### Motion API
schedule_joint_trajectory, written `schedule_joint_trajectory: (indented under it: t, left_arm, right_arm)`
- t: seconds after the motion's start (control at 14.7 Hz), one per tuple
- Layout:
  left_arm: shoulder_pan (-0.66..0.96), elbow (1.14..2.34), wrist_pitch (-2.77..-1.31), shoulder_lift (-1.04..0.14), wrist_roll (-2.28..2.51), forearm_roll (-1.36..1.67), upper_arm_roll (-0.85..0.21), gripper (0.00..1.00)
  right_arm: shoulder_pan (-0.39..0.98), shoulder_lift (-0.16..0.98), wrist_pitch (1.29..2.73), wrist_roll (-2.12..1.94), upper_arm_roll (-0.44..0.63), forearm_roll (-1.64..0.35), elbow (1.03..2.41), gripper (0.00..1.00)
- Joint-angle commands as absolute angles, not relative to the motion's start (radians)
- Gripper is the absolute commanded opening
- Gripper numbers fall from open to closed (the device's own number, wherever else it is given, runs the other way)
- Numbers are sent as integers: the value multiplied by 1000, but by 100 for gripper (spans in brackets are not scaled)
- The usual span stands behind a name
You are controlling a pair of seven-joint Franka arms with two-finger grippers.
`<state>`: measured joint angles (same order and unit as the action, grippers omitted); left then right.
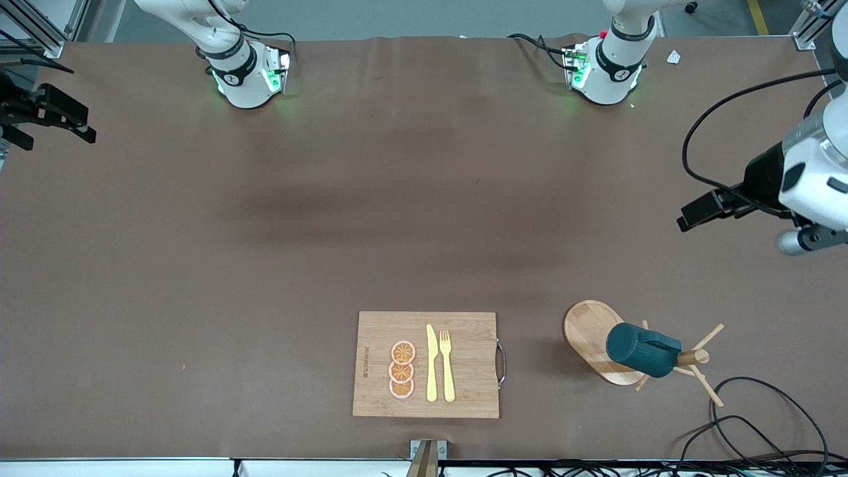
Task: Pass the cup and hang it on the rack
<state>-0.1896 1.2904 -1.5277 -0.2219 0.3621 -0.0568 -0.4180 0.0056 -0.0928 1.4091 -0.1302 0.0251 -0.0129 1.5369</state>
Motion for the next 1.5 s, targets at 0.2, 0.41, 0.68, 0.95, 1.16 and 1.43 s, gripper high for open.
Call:
schedule_joint_trajectory:
  t: [0.2,0.41,0.68,0.95,1.16,1.43]
  left_arm:
    - [-75,1550,-1531,4,170,-61,-239,100]
    - [-77,1632,-1554,80,163,-16,-220,100]
    - [-89,1694,-1554,138,160,11,-222,100]
    - [-89,1660,-1548,126,132,12,-219,100]
    - [-91,1643,-1545,123,129,12,-219,100]
    - [-90,1629,-1545,103,129,12,-219,100]
  right_arm:
    - [34,-117,1405,-129,12,3,1543,100]
    - [37,-115,1405,-129,12,3,1543,100]
    - [38,-112,1404,-127,11,-3,1543,100]
    - [72,-103,1400,-129,8,0,1542,100]
    - [74,-75,1446,-126,9,-6,1543,100]
    - [93,-54,1471,-126,8,-9,1542,100]
